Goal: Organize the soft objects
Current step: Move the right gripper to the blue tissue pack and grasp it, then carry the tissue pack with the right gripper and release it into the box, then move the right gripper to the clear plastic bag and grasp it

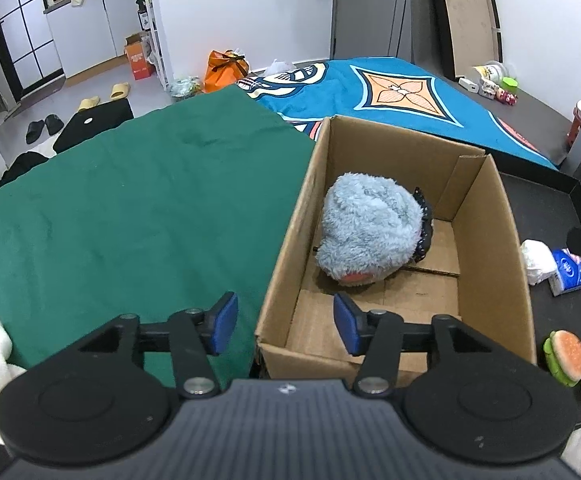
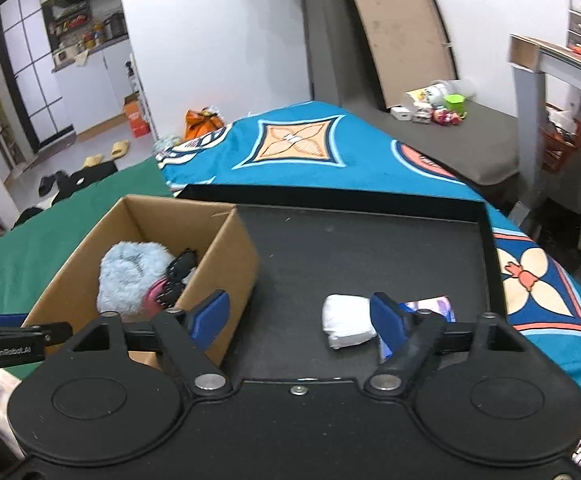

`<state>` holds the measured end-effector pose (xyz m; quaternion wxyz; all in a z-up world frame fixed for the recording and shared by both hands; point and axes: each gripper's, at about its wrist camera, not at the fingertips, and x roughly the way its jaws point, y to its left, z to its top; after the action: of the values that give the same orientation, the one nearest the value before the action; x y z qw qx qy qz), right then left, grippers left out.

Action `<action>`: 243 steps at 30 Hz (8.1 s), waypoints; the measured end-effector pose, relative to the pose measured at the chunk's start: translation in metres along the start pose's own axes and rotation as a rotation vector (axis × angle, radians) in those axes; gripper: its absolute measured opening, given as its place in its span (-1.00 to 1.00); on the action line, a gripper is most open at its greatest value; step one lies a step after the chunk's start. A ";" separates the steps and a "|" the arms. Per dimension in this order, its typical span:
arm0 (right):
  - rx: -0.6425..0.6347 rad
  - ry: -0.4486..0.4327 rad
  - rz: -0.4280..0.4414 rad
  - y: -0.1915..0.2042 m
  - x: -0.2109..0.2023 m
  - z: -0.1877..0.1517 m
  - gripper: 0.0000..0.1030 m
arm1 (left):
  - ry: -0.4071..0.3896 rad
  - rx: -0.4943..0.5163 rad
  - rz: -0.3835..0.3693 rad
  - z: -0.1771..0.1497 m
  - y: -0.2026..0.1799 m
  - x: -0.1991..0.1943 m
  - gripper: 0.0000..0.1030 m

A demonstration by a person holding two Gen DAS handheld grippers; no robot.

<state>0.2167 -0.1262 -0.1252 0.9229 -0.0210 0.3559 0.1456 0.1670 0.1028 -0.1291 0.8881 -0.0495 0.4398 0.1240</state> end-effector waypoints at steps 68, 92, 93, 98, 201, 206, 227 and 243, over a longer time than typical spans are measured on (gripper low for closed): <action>0.033 0.040 -0.076 -0.083 0.026 -0.027 0.35 | 0.097 0.147 0.182 0.010 -0.036 0.009 0.56; -0.061 -0.044 -0.044 -0.011 -0.007 0.005 0.36 | 0.066 0.097 0.101 0.003 -0.017 0.012 0.56; -0.066 -0.045 -0.042 -0.007 -0.008 0.007 0.36 | 0.064 0.090 0.098 0.002 -0.016 0.012 0.56; -0.095 -0.051 -0.023 0.013 -0.011 0.012 0.36 | 0.042 0.079 0.080 -0.001 -0.011 0.009 0.56; 0.260 0.129 -0.043 -0.101 -0.027 -0.101 -0.35 | 0.040 0.265 0.162 -0.003 -0.050 -0.012 0.40; 0.292 0.163 -0.002 -0.103 -0.018 -0.107 -0.26 | 0.052 0.287 0.186 -0.001 -0.056 -0.008 0.40; 0.393 0.085 -0.014 -0.126 -0.030 -0.104 -0.65 | 0.059 0.367 0.249 0.005 -0.073 0.003 0.40; 0.287 0.186 -0.075 -0.109 -0.005 -0.113 -0.14 | 0.063 0.364 0.252 0.005 -0.069 0.005 0.40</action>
<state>0.1705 -0.2478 -0.2138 0.8844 0.0845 0.4556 0.0562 0.1918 0.0379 -0.1317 0.8458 0.1631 0.4850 0.1512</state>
